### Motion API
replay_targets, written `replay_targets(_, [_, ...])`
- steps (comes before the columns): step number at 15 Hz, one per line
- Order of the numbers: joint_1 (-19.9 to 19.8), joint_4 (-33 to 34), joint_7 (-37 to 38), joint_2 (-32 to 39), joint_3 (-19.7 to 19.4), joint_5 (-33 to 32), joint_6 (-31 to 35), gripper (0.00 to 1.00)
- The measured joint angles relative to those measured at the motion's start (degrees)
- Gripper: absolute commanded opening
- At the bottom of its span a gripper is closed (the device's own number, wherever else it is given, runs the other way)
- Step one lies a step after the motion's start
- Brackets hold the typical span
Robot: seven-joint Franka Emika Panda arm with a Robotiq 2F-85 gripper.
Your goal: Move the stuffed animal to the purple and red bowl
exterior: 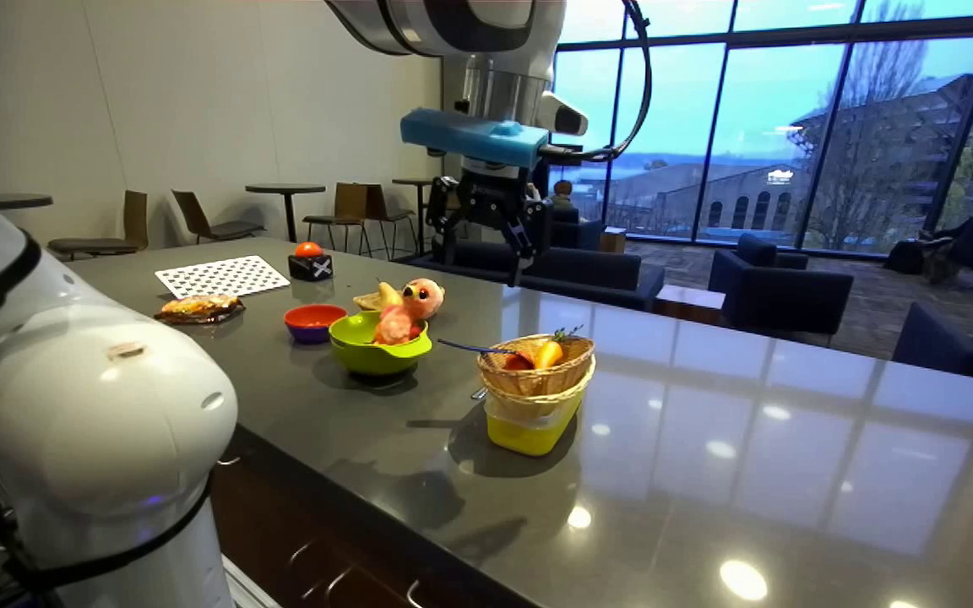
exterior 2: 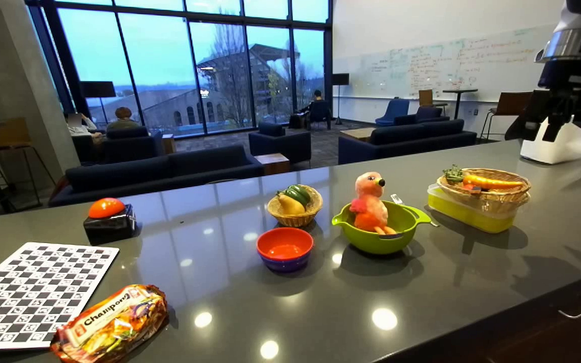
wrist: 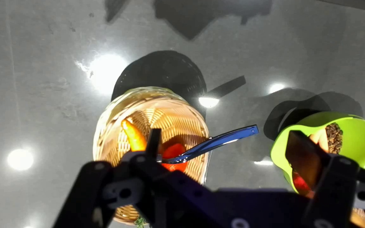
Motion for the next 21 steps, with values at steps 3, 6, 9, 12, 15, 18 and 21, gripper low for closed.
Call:
replay_targets(3, [-0.16,-0.08,0.00,0.00,0.33,0.00,0.02,1.00])
replay_targets(6, [-0.04,-0.54,0.01,0.12,1.96,0.00,0.48,1.00])
replay_targets(9, [0.59,-1.34,0.02,0.88,5.11,0.00,2.21,1.00])
replay_targets(12, [1.92,-1.68,-0.01,2.67,8.27,0.00,4.62,1.00])
replay_targets(15, [3.68,-1.68,-0.67,5.36,10.32,-0.04,6.63,1.00])
replay_targets(18, [4.90,-1.45,-1.20,8.50,11.99,-0.55,8.83,1.00])
replay_targets(21, [5.85,-0.64,-2.68,11.58,13.28,-1.04,10.29,1.00])
